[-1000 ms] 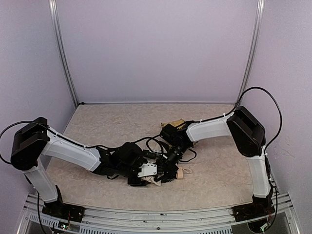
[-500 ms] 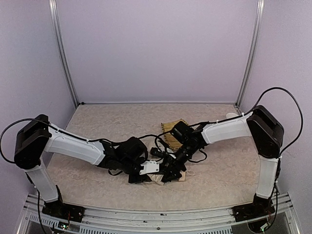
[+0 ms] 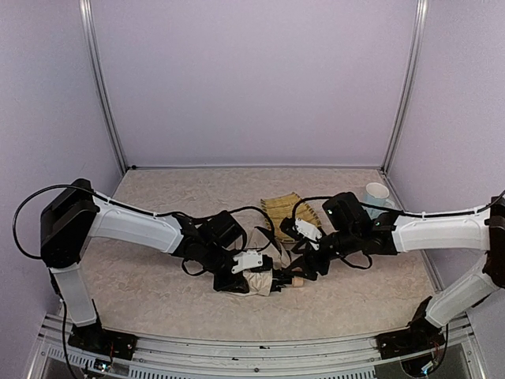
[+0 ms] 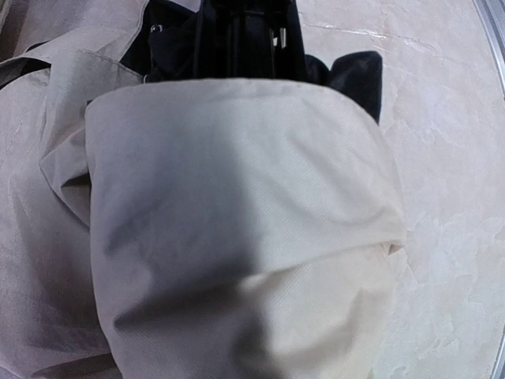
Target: Put away the umbrella
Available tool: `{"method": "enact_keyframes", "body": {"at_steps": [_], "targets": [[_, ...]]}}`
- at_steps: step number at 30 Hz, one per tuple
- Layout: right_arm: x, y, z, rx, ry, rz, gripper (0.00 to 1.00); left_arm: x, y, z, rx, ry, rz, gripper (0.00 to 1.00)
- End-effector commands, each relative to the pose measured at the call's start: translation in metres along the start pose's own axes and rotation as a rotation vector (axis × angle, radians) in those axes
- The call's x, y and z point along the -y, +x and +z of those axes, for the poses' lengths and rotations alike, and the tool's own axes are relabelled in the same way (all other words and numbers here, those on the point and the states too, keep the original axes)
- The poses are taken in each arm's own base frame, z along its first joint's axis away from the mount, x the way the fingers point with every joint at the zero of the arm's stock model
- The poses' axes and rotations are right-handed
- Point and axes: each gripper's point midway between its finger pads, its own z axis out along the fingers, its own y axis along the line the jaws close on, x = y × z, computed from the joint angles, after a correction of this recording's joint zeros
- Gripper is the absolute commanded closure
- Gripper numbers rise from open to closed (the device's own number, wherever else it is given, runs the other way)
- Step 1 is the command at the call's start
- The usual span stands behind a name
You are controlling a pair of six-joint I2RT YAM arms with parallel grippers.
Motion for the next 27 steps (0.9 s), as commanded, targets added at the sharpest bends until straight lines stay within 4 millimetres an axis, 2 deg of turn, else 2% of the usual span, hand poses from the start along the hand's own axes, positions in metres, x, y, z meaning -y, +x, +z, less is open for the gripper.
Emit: {"method": "enact_keyframes", "body": {"at_steps": [1,4,6,8,9,11,12,14,16,17,20,22,25,27], "targets": [[0.058,0.027,-0.033,-0.044,0.385,0.304,0.3,0.022,0.051,0.014,-0.17,0.099,-0.106,0.94],[0.072,0.059,-0.053,-0.13,0.549,0.453,0.36,0.021,0.051,0.015,-0.171,0.101,-0.109,0.93],[0.074,0.083,-0.058,-0.203,0.609,0.521,0.43,0.021,0.049,0.014,-0.167,0.1,-0.108,0.93],[0.067,0.108,-0.047,-0.275,0.594,0.569,0.47,0.023,0.049,0.014,-0.165,0.104,-0.107,0.93],[0.062,0.112,-0.037,-0.289,0.561,0.575,0.49,0.023,0.048,0.014,-0.163,0.105,-0.106,0.93],[0.049,0.103,-0.011,-0.284,0.489,0.54,0.5,0.022,0.046,0.015,-0.156,0.101,-0.107,0.92],[0.043,0.091,0.003,-0.272,0.457,0.502,0.51,0.021,0.045,0.015,-0.152,0.1,-0.108,0.93],[0.034,0.058,0.03,-0.227,0.406,0.436,0.52,0.021,0.041,0.016,-0.144,0.102,-0.108,0.92],[0.018,0.015,0.056,-0.134,0.252,0.414,0.54,0.023,0.036,0.016,-0.133,0.107,-0.1,0.9],[0.011,-0.012,0.066,-0.052,0.183,0.398,0.55,0.023,0.035,0.017,-0.125,0.105,-0.097,0.89],[-0.012,-0.048,0.076,0.053,0.027,0.361,0.57,0.021,0.026,0.017,-0.087,0.098,-0.106,0.86],[-0.012,-0.051,0.074,0.066,0.035,0.342,0.57,0.022,0.022,0.015,-0.066,0.102,-0.113,0.82],[-0.006,-0.04,0.063,0.054,0.094,0.317,0.56,0.023,0.019,0.014,-0.035,0.104,-0.11,0.72],[-0.005,-0.031,0.055,0.029,0.112,0.296,0.55,0.021,0.019,0.014,-0.027,0.114,-0.128,0.73]]}}
